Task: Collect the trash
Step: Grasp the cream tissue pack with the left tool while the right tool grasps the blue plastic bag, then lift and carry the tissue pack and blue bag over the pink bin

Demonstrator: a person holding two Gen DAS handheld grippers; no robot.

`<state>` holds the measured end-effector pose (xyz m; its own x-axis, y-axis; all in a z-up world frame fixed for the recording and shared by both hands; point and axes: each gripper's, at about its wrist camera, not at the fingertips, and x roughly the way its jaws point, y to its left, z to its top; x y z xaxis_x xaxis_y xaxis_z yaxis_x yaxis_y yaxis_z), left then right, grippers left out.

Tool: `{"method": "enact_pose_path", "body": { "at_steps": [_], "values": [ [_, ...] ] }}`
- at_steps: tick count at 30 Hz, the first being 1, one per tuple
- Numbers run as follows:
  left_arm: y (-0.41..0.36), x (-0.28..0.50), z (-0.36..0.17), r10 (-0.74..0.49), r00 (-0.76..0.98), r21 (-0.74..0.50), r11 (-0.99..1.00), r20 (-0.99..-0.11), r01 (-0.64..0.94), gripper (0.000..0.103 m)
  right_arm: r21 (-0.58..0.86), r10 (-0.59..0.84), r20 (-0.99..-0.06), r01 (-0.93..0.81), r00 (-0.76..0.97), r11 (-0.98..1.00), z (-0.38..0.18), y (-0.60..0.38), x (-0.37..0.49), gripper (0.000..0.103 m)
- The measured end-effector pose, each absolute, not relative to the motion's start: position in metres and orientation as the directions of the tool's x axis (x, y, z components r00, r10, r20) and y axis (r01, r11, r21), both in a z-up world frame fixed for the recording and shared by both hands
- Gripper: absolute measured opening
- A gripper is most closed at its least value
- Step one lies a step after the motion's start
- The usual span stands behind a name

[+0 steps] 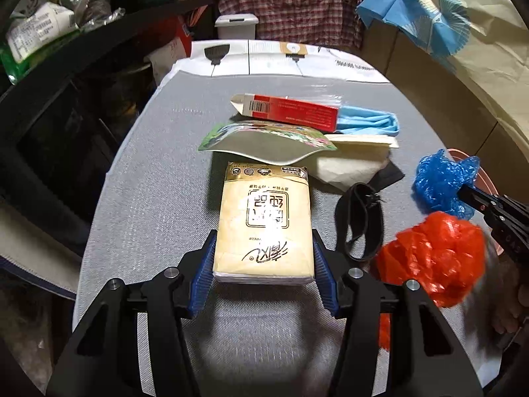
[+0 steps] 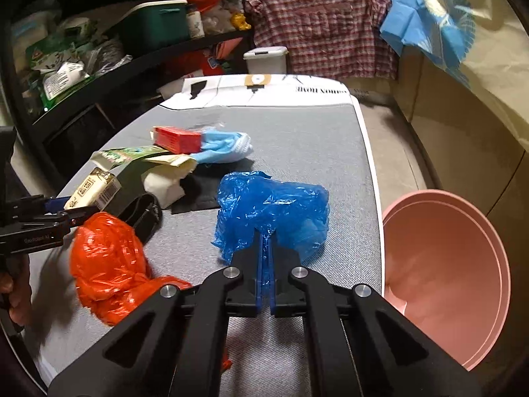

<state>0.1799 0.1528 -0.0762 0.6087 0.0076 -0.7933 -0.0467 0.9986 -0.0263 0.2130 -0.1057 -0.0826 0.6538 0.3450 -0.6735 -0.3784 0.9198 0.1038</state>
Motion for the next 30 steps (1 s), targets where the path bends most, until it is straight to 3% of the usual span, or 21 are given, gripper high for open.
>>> {"method": "enact_pose_path", "body": {
  "at_steps": [30],
  "values": [
    [0.139, 0.131, -0.015, -0.014, 0.746, -0.035, 0.999, -0.665, -0.012, 0.053, 0.081, 0.366, -0.535, -0.385, 0.761, 0.919, -0.014, -0.126, 0.148, 0.002]
  ]
}}
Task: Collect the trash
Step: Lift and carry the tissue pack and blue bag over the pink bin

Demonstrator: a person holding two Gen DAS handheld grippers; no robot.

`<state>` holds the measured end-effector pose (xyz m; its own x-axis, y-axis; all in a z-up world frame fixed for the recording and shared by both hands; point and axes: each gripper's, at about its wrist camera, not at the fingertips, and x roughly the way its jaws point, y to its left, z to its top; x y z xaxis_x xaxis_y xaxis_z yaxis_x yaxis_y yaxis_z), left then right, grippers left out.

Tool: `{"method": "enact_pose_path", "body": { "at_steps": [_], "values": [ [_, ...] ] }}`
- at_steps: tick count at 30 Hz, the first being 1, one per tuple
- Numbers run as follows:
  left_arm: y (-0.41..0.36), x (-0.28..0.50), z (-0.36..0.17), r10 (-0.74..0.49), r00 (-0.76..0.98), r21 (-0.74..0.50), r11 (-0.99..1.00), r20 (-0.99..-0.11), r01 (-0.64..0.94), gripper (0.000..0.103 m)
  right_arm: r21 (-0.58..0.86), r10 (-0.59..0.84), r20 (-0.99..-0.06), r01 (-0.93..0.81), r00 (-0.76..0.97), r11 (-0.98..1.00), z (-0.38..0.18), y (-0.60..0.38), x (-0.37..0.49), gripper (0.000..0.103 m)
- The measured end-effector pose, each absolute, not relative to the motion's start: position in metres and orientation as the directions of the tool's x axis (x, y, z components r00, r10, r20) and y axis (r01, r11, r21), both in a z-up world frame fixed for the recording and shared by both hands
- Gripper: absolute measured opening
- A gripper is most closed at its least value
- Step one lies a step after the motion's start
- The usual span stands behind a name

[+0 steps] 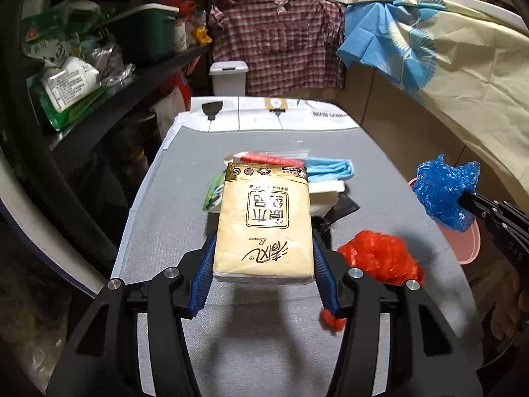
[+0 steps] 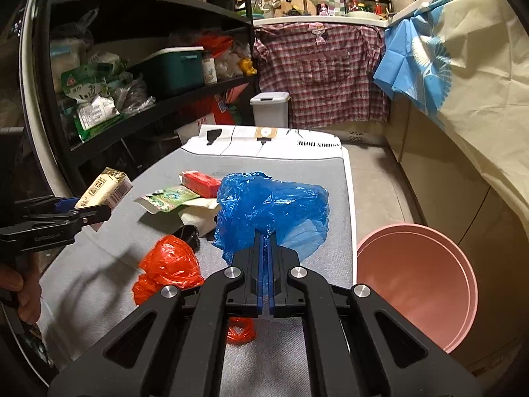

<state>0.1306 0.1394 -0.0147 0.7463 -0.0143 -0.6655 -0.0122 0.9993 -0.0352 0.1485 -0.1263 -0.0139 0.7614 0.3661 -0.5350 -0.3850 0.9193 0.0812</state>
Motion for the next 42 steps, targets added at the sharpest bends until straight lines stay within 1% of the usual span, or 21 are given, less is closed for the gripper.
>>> {"method": "enact_pose_path", "body": {
  "at_steps": [12, 19, 34, 42],
  "values": [
    [0.114, 0.13, 0.009, -0.05, 0.785, -0.049, 0.998, -0.618, 0.025, 0.053, 0.085, 0.359, -0.473, -0.364, 0.804, 0.927, 0.033, -0.154, 0.134, 0.002],
    [0.093, 0.134, 0.019, -0.074, 0.8, -0.043, 0.997, -0.596, 0.061, 0.053, 0.061, 0.322, -0.448, -0.331, 0.834, 0.942, 0.051, -0.178, 0.133, 0.002],
    [0.048, 0.152, 0.022, -0.133, 0.793, -0.041, 0.99, -0.595, 0.136, 0.053, 0.078, 0.211, -0.436, -0.197, 0.875, 0.977, 0.054, -0.247, 0.142, 0.002],
    [0.03, 0.161, 0.021, -0.157, 0.785, -0.046, 0.986, -0.6, 0.163, 0.053, 0.081, 0.166, -0.446, -0.146, 0.879, 0.986, 0.046, -0.272, 0.145, 0.002]
  ]
}}
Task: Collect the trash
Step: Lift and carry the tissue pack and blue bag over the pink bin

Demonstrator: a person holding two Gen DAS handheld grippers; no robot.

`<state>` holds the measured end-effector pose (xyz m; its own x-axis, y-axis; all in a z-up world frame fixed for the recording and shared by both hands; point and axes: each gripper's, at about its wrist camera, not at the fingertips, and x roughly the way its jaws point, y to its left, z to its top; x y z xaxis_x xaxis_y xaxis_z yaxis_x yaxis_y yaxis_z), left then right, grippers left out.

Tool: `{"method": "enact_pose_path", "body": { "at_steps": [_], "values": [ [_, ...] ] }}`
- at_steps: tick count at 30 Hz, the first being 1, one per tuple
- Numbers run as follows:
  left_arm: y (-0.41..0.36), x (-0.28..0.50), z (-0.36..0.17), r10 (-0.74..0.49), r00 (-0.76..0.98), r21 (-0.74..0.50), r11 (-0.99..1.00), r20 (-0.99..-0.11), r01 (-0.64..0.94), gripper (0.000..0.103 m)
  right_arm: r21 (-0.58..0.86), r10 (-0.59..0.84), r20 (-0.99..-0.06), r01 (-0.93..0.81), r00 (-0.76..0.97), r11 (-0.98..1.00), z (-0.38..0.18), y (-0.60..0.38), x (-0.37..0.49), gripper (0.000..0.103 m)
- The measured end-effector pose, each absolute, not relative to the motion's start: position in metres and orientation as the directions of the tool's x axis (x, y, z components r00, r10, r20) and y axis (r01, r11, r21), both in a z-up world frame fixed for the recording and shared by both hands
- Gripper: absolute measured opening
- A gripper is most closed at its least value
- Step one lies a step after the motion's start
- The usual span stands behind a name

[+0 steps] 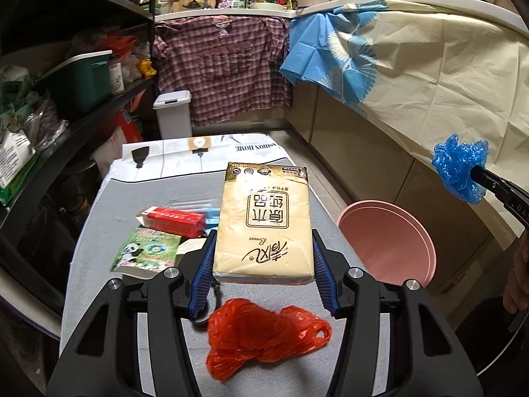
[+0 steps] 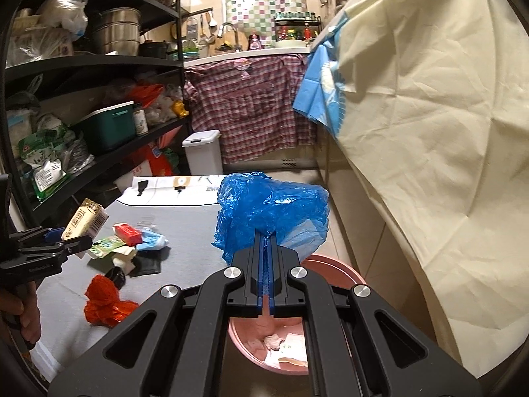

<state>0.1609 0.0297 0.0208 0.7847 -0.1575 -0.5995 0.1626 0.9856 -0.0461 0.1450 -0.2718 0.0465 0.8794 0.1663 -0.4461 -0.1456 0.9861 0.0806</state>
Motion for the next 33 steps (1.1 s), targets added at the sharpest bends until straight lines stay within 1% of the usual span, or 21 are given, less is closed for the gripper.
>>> {"method": "enact_pose_path", "body": {
  "at_steps": [14, 23, 33],
  "values": [
    [-0.007, 0.177, 0.018, -0.199, 0.768, -0.05, 0.976, -0.608, 0.214, 0.053, 0.084, 0.098, -0.475, -0.066, 0.875, 0.994, 0.025, -0.303, 0.152, 0.002],
    [-0.036, 0.188, 0.015, -0.231, 0.755, -0.053, 0.966, -0.614, 0.252, 0.053, 0.127, 0.081, -0.484, -0.022, 0.871, 0.992, 0.016, -0.318, 0.158, 0.002],
    [-0.069, 0.2, 0.012, -0.319, 0.729, -0.085, 0.937, -0.606, 0.339, 0.053, 0.144, 0.072, -0.508, 0.002, 0.858, 0.99, 0.008, -0.323, 0.165, 0.002]
  ]
}}
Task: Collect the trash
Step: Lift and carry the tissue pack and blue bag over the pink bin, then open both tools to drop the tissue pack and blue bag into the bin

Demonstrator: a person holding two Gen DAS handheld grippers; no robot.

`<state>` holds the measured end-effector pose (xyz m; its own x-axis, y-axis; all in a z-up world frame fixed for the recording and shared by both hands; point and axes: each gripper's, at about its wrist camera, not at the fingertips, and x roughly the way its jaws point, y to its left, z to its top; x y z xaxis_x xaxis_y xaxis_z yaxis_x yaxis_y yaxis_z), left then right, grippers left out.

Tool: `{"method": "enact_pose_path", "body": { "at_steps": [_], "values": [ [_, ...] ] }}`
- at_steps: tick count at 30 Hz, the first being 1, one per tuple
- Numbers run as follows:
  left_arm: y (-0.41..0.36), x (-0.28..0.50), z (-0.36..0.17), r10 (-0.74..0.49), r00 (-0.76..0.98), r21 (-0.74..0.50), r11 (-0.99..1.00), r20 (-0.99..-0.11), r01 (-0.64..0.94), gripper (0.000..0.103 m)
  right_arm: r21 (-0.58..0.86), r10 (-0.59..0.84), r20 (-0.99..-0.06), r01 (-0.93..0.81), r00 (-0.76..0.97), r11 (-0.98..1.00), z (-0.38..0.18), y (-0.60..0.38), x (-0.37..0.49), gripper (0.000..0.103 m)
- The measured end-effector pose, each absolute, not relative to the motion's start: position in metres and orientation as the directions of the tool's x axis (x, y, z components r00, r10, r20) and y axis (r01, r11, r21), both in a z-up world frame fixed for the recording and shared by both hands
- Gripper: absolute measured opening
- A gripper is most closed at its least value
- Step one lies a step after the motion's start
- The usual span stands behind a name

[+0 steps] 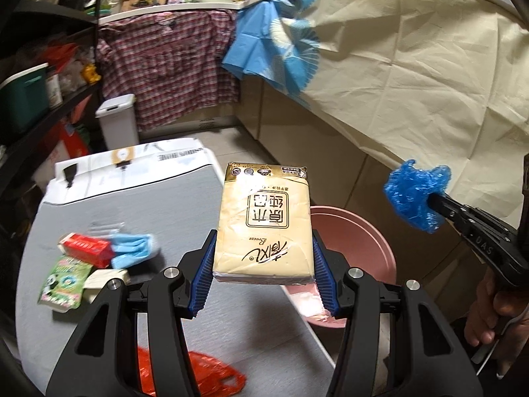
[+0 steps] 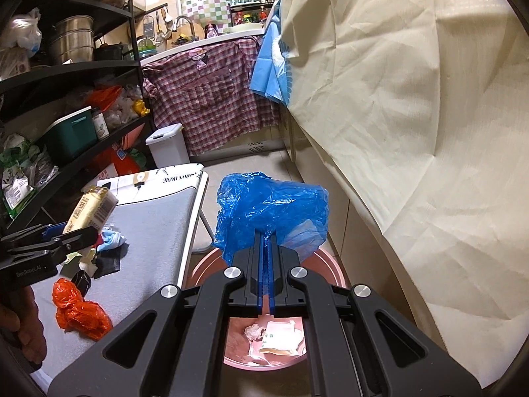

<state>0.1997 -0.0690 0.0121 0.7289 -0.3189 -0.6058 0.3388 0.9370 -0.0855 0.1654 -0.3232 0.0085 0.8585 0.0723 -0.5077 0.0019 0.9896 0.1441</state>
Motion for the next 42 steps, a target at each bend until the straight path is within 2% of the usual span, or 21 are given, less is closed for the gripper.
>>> {"method": "enact_pose_path", "body": {
  "at_steps": [30, 32, 33, 34, 35, 37, 42],
  "values": [
    [-0.126, 0.234, -0.005, -0.356, 0.674, -0.093, 0.914, -0.648, 0.394, 0.053, 0.106, 0.025, -0.563, 0.043, 0.826, 0.993, -0.006, -0.318, 0.192, 0.003],
    [-0.129, 0.235, -0.004, -0.371, 0.661, -0.103, 0.907, -0.652, 0.408, 0.053, 0.104, 0.019, -0.569, 0.049, 0.822, 0.993, -0.007, -0.319, 0.193, 0.006],
    [-0.129, 0.236, -0.004, -0.377, 0.656, -0.106, 0.904, -0.654, 0.414, 0.056, 0.104, 0.017, -0.573, 0.052, 0.819, 0.993, -0.008, -0.32, 0.194, 0.006],
    [-0.131, 0.236, -0.004, -0.382, 0.651, -0.108, 0.901, -0.656, 0.419, 0.06, 0.105, 0.015, -0.586, 0.058, 0.81, 0.993, -0.01, -0.321, 0.196, 0.011],
    [-0.131, 0.236, -0.004, -0.38, 0.652, -0.105, 0.902, -0.656, 0.42, 0.061, 0.108, 0.011, -0.594, 0.066, 0.804, 0.992, -0.012, -0.322, 0.198, 0.027],
    [-0.13, 0.235, -0.004, -0.381, 0.653, -0.107, 0.902, -0.655, 0.419, 0.062, 0.107, -0.005, -0.596, 0.085, 0.803, 0.991, -0.011, -0.324, 0.2, 0.05],
    [-0.126, 0.232, -0.003, -0.384, 0.653, -0.108, 0.901, -0.653, 0.421, 0.062, 0.109, 0.002, -0.589, 0.077, 0.808, 0.991, -0.012, -0.322, 0.197, 0.05]
  ]
}}
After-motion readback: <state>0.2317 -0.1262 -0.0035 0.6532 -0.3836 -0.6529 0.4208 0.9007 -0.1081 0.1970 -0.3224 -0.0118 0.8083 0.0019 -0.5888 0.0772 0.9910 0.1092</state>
